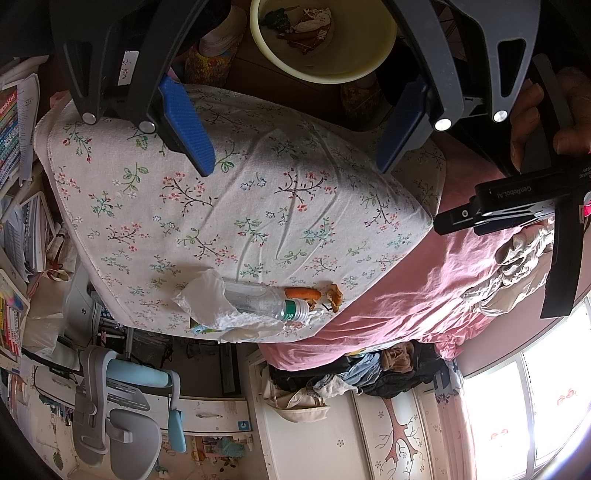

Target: Collect trash

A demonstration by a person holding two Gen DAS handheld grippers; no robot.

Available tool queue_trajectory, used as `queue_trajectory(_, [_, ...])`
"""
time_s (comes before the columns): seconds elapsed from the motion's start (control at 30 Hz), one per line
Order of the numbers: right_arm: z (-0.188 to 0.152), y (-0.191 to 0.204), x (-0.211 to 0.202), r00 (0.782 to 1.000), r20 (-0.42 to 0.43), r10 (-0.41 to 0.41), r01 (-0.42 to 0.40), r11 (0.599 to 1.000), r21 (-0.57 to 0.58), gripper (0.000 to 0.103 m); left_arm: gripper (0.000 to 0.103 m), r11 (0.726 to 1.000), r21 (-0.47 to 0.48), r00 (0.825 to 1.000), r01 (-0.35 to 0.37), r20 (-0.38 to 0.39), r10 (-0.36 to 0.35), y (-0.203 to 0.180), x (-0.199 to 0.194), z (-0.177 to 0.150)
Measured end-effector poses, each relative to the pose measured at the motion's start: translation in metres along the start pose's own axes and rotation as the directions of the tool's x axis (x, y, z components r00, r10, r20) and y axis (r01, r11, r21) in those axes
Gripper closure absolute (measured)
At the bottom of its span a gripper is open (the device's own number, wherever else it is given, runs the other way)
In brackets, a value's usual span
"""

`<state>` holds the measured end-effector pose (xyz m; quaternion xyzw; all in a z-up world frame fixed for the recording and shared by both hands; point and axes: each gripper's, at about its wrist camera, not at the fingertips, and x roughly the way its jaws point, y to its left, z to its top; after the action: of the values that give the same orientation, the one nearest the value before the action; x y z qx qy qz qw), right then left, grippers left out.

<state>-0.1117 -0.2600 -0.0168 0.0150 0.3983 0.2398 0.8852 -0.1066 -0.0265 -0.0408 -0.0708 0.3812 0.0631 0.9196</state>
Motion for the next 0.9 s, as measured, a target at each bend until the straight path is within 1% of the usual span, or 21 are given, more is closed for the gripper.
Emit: queue_trajectory(0.9, [0.001,0.0007,0.0008,1.0,0.0,-0.001,0.001,1.0,0.001,0.018,0.007,1.0,0.001,1.0,-0.007,-0.007,0.007,0.0014,0.0017,-0.0025])
